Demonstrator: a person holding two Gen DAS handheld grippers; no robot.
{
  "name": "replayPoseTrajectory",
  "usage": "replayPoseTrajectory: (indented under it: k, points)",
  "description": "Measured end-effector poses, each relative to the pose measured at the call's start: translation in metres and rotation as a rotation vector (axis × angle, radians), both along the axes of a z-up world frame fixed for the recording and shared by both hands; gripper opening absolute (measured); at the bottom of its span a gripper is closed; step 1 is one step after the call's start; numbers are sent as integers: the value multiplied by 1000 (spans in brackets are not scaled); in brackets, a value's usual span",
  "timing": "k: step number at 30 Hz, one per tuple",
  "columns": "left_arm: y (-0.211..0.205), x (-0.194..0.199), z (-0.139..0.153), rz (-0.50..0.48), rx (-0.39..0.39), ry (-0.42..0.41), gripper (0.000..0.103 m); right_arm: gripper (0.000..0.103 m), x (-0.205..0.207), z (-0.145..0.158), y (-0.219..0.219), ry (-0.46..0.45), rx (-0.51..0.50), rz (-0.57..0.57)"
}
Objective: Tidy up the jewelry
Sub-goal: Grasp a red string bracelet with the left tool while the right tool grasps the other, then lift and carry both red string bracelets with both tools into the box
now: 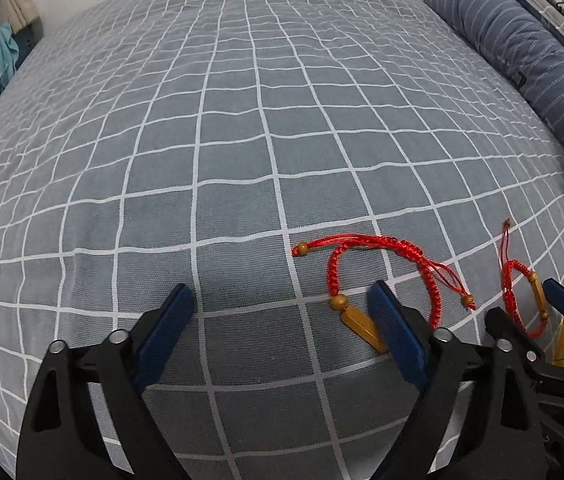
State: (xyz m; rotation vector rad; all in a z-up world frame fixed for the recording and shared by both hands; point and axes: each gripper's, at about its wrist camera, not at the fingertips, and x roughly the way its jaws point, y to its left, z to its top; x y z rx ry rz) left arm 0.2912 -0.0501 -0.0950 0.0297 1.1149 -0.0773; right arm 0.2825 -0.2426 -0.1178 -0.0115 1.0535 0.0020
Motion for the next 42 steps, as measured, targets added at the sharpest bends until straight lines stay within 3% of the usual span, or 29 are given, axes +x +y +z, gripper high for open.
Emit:
replayPoseTrajectory:
  k: [3,8,13,16,19,21,31,42]
  points:
    - [-4,1,0,-4,6,-1,72,80,2,-1,-1,14,11,-3]
    - [-7,2,2,1,17,-1,52,70,2,-1,-3,26,34,-6]
    - [-8,3,4,-11,23,-2,22,46,1,0,-1,19,24,1]
    - [-3,4,4,-6,31,-10,12,33,-1,0,4,7,8,22]
    - [2,5,5,-3,22,-16,8,17,-2,2,6,4,3,27]
    - [3,4,8,-1,17,-22,8,13,-3,4,6,7,6,25]
    - [3,-3,33,-13,-4,-68,7,12,-8,12,-1,9,41,16]
    - [-2,-18,63,-33,-25,-110,8,12,-22,38,-2,-49,58,19]
